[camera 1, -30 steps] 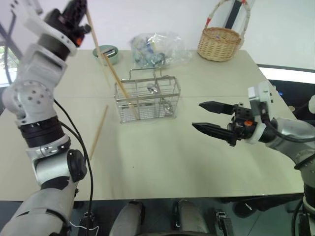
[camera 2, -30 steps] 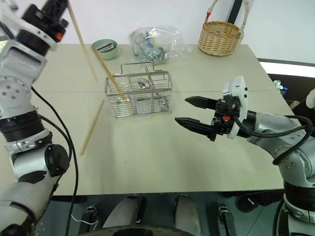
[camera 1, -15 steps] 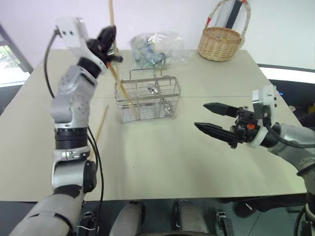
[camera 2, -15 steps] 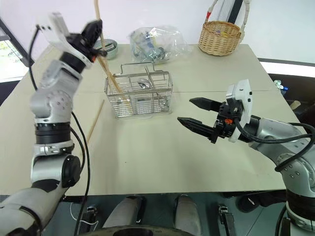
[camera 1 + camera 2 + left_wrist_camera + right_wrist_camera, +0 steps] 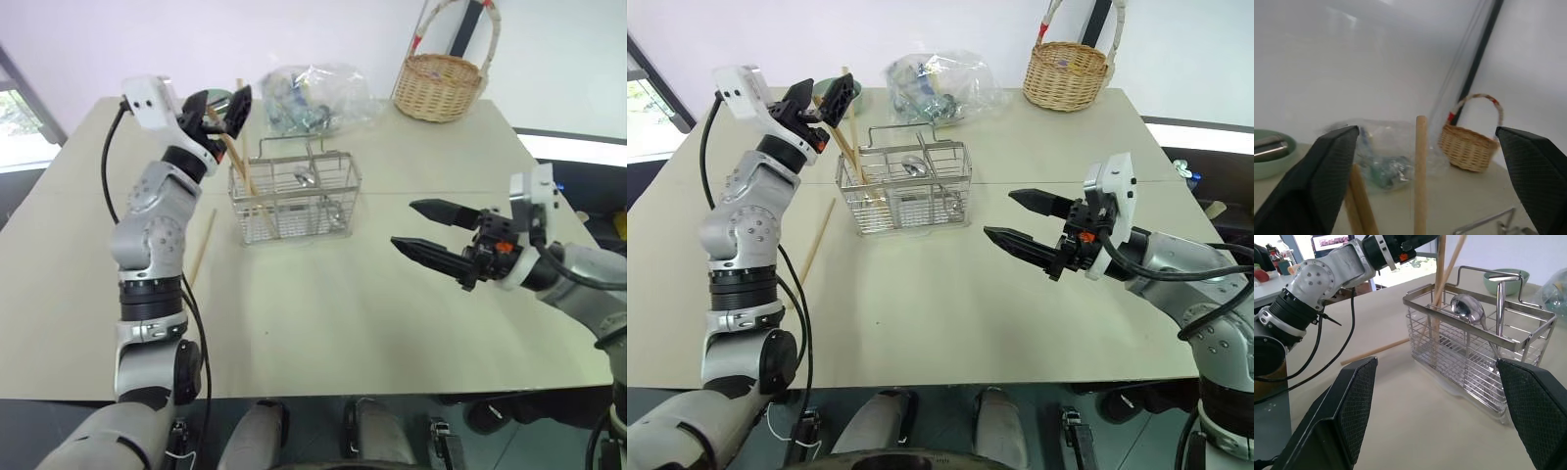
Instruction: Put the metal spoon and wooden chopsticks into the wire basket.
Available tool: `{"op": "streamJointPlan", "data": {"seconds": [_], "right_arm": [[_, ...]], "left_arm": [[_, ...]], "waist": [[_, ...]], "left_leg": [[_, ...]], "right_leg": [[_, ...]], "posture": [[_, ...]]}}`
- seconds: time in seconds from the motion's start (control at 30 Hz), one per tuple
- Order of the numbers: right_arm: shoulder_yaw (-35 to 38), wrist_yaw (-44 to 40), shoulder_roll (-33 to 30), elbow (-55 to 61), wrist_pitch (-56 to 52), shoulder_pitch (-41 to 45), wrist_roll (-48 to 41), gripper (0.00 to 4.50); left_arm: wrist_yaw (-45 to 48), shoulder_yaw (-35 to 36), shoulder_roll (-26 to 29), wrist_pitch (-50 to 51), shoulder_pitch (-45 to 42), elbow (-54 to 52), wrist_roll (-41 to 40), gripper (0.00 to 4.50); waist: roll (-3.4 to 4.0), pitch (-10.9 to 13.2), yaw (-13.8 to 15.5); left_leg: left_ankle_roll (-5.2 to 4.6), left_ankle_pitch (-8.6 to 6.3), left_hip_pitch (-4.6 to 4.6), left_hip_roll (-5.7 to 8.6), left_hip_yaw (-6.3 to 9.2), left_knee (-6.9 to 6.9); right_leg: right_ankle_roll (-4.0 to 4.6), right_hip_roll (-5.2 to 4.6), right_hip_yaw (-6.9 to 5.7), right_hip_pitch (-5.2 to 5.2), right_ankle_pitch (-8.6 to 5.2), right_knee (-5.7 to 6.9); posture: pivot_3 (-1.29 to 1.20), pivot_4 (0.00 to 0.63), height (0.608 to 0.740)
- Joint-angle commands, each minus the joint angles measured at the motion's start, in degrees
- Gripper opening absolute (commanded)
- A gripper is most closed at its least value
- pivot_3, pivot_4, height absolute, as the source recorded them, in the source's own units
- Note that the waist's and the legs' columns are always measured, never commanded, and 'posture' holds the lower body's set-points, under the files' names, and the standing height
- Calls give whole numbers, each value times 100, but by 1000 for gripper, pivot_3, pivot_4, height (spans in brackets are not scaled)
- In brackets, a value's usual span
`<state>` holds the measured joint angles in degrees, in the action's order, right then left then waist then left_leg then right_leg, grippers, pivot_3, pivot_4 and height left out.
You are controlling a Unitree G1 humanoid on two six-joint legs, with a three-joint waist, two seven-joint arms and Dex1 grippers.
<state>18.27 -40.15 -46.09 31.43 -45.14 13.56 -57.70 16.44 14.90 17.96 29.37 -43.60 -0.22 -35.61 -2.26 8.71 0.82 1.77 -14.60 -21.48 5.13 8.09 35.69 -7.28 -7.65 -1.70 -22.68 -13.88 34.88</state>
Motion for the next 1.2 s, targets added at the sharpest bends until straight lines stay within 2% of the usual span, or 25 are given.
{"op": "streamJointPlan", "data": {"seconds": [0.03,0.13,0.3,0.43,0.5,0.63,0.7,0.8,0.93,1.1,1.2], "right_arm": [[-49,-126,-57,-79,87,161,29,4031],[-148,-213,-45,-184,113,267,110,4031],[-313,-368,-11,-387,157,471,237,4031],[-426,-489,25,-472,196,547,321,4031],[-491,-553,40,-516,223,594,367,4031],[-612,-650,65,-583,283,677,457,4031],[-648,-656,88,-600,283,708,477,4031],[-660,-683,92,-568,270,698,484,4031],[-603,-728,32,-419,232,555,447,4031],[-523,-628,48,-229,184,370,355,4031],[-490,-573,47,-122,183,276,313,4031]], "left_arm": [[188,239,422,562,-396,-560,-537,4451],[179,543,907,994,-750,-551,-917,4451],[0,1086,1996,1405,-1479,414,-876,4451],[-99,822,2652,1569,-1529,1327,-210,4451],[-159,568,2828,2045,-1466,1672,23,4451],[-185,286,2697,2961,-1240,1598,72,4451],[-186,-94,2687,3439,-955,1364,224,4451],[-475,-63,2427,3885,-707,1174,288,4451],[-515,-424,2072,4380,-282,967,441,4451],[-282,-906,1862,4022,-51,1228,882,4451],[-85,-925,1762,3834,-207,1770,1020,4451]], "waist": [[1,1,-3],[4,4,-14],[15,9,-25],[18,8,-1],[13,8,10],[4,10,11],[4,11,-11],[4,12,-26],[6,11,-9],[4,12,-3],[5,11,-2]], "left_leg": [[0,0,1,0,0,-1],[0,0,0,-3,1,-1],[0,0,7,-3,-2,-9],[0,0,10,-1,0,-12],[0,0,7,1,2,-9],[0,0,5,5,9,-6],[1,0,2,5,9,-7],[1,0,3,2,7,-15],[2,0,4,-2,4,-24],[3,1,1,-1,4,-22],[3,1,1,-1,3,-22]], "right_leg": [[0,1,0,0,0,0],[0,4,0,-4,0,2],[-1,4,0,-6,-1,6],[-1,4,0,-5,-1,10],[-1,4,-1,-4,-1,11],[-1,1,0,-1,-1,9],[-1,0,1,-6,-1,10],[-1,0,3,-13,-1,12],[0,-1,3,-19,-1,14],[0,-1,3,-18,-1,10],[0,-2,3,-19,-1,10]], "posture": [[0,150,693],[0,150,693],[0,150,693],[0,150,693],[0,150,693],[0,150,693],[0,150,693],[0,150,693],[0,150,693],[0,150,693],[0,150,693]]}}
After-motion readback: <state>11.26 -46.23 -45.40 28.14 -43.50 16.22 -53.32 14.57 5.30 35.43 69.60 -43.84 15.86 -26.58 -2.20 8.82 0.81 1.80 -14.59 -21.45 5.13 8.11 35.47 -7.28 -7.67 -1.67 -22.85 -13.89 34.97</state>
